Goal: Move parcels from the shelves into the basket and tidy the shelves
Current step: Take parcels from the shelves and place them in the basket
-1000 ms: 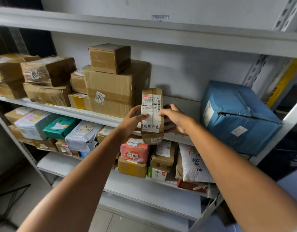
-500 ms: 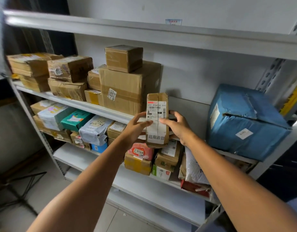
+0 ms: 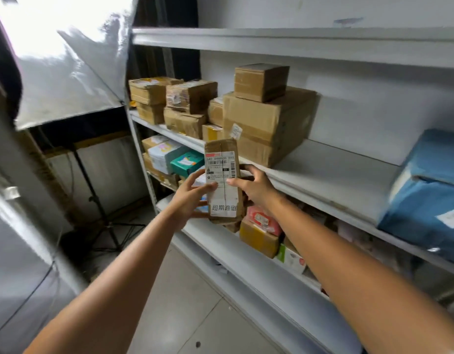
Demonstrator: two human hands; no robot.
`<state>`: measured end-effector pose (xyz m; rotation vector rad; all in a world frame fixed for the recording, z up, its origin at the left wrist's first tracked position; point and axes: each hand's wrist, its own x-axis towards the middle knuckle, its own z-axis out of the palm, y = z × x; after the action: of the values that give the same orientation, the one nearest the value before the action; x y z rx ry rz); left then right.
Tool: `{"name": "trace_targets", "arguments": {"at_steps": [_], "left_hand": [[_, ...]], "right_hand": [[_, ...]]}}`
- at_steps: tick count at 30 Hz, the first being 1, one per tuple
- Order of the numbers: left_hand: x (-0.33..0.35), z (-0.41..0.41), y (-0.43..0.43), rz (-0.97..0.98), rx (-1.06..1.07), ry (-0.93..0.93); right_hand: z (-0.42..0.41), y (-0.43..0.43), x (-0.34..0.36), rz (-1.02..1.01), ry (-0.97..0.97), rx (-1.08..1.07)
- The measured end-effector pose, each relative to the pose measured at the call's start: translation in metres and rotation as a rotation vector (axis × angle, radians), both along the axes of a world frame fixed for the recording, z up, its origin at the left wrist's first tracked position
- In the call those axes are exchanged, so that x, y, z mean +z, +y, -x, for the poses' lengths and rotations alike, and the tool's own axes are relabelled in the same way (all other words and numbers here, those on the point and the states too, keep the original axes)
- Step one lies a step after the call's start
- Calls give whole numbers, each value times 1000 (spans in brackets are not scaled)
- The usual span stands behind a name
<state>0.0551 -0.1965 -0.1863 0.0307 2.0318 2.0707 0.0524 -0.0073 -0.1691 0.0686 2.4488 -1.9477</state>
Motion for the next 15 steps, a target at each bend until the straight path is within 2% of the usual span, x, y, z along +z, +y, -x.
{"name": "trace_targets", "arguments": {"at_steps": [9,15], "left_hand": [[6,6,-159,65,252,57],[3,-18,-246,94,447,23]], "right_hand": [[56,-169,5,14,22,280],[73,-271,-5,7,36,510]]}}
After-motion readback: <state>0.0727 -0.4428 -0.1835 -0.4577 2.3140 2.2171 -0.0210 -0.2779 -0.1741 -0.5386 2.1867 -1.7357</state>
